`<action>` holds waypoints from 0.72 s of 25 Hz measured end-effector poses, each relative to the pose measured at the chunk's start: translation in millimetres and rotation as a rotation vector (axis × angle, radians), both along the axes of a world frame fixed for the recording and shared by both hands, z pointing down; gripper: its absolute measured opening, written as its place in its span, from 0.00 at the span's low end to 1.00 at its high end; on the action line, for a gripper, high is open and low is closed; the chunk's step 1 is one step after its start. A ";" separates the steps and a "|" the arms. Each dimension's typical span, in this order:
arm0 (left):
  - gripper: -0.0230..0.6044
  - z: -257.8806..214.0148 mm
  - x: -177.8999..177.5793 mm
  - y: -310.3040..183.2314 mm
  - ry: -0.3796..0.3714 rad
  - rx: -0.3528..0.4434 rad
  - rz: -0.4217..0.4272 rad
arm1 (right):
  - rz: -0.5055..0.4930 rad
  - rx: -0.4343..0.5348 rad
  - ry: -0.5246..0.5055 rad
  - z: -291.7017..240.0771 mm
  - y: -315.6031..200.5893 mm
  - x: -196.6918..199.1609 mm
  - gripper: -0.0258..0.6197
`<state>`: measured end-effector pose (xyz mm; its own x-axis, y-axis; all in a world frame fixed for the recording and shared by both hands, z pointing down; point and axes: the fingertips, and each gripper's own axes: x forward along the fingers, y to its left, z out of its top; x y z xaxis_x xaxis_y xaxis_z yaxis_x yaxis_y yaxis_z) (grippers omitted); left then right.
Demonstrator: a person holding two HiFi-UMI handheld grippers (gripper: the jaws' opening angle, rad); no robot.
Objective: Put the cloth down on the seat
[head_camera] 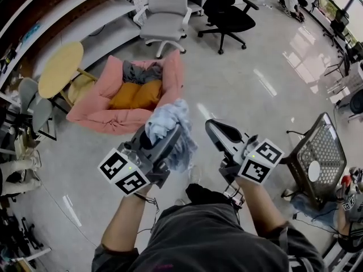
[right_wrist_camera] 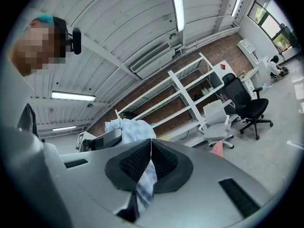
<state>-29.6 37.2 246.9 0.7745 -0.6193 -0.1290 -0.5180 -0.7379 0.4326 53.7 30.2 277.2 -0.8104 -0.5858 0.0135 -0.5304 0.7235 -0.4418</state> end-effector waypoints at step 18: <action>0.21 17.6 55.7 -159.8 -0.020 -0.039 -0.021 | 0.011 -0.047 -0.016 24.1 -128.7 50.2 0.06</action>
<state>26.1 -122.6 264.5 0.7634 -0.6398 -0.0888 -0.5423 -0.7096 0.4498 103.8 -98.5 301.3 -0.8044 -0.5934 0.0282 -0.5303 0.6960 -0.4841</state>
